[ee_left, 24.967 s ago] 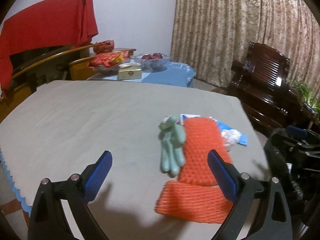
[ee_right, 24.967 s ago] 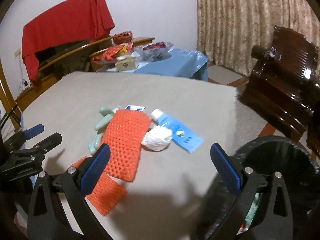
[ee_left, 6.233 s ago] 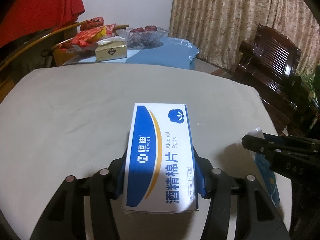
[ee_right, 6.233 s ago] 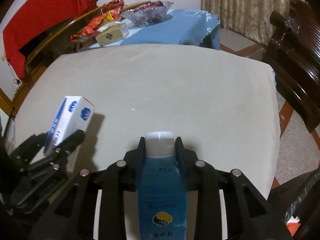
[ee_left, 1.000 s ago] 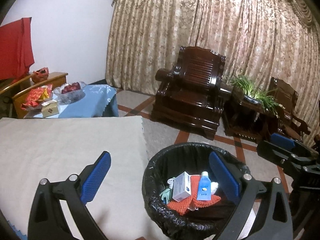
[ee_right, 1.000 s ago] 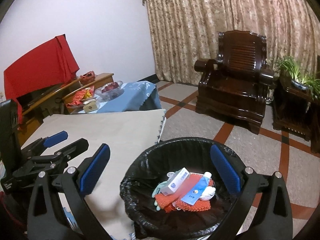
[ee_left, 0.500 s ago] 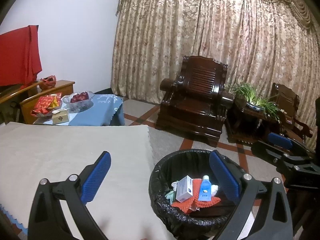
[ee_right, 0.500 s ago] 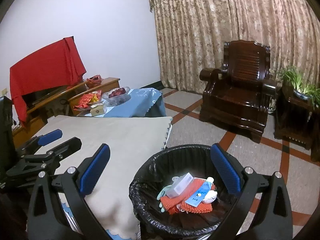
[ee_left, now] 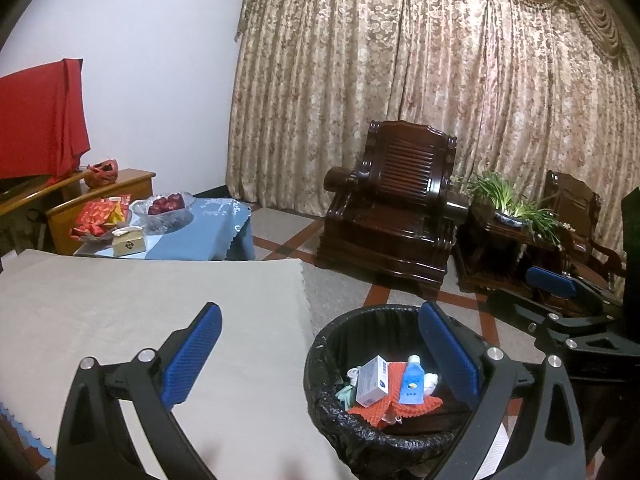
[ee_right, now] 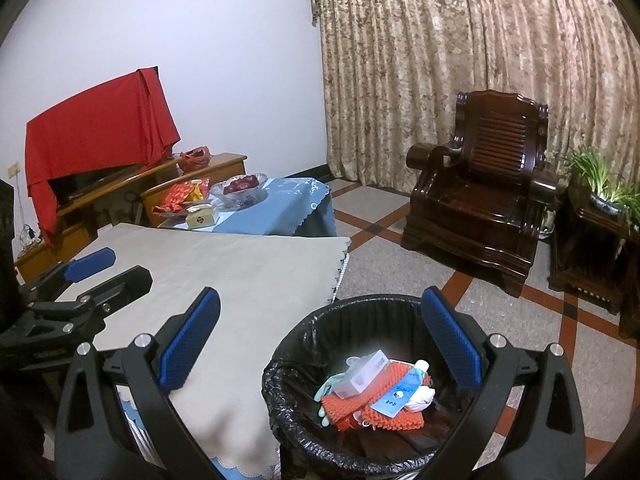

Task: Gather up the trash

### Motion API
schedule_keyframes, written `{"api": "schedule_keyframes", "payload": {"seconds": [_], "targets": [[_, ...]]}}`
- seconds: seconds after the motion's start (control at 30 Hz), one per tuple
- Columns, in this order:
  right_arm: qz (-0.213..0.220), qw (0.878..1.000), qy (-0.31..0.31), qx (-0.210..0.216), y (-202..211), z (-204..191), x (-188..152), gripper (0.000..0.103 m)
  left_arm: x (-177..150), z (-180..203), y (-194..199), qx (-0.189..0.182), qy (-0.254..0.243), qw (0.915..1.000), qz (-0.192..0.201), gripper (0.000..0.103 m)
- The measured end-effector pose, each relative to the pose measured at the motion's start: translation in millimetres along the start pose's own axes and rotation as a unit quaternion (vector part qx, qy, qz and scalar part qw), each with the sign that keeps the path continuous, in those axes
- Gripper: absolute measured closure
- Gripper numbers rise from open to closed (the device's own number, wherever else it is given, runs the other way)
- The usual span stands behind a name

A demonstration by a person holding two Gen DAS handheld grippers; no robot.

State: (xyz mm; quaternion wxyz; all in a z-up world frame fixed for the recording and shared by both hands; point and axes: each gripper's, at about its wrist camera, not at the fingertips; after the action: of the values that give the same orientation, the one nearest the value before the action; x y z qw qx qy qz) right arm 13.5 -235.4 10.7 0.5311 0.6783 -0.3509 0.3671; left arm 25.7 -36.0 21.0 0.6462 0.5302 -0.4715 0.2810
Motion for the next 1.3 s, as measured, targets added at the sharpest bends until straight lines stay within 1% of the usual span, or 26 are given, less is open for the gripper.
{"api": "schedule_keyframes", "payload": {"seconds": [1.3], "targets": [[0.0, 1.0, 0.001, -0.001, -2.1, -6.8, -1.5, 0.005, -1.6, -5.0, -1.5, 0.003, -0.003, 1.0, -0.007, 0.006]]}}
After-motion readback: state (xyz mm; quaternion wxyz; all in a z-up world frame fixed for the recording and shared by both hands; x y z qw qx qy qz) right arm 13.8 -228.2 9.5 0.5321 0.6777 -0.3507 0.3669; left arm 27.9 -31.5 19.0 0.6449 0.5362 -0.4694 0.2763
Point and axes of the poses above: each gripper's, at about its wrist camera, not at the fingertips, and y roughly against the way its jaws point, z to its right, x to its top, and after that the axes turned 6 degrees about -y, right-handed
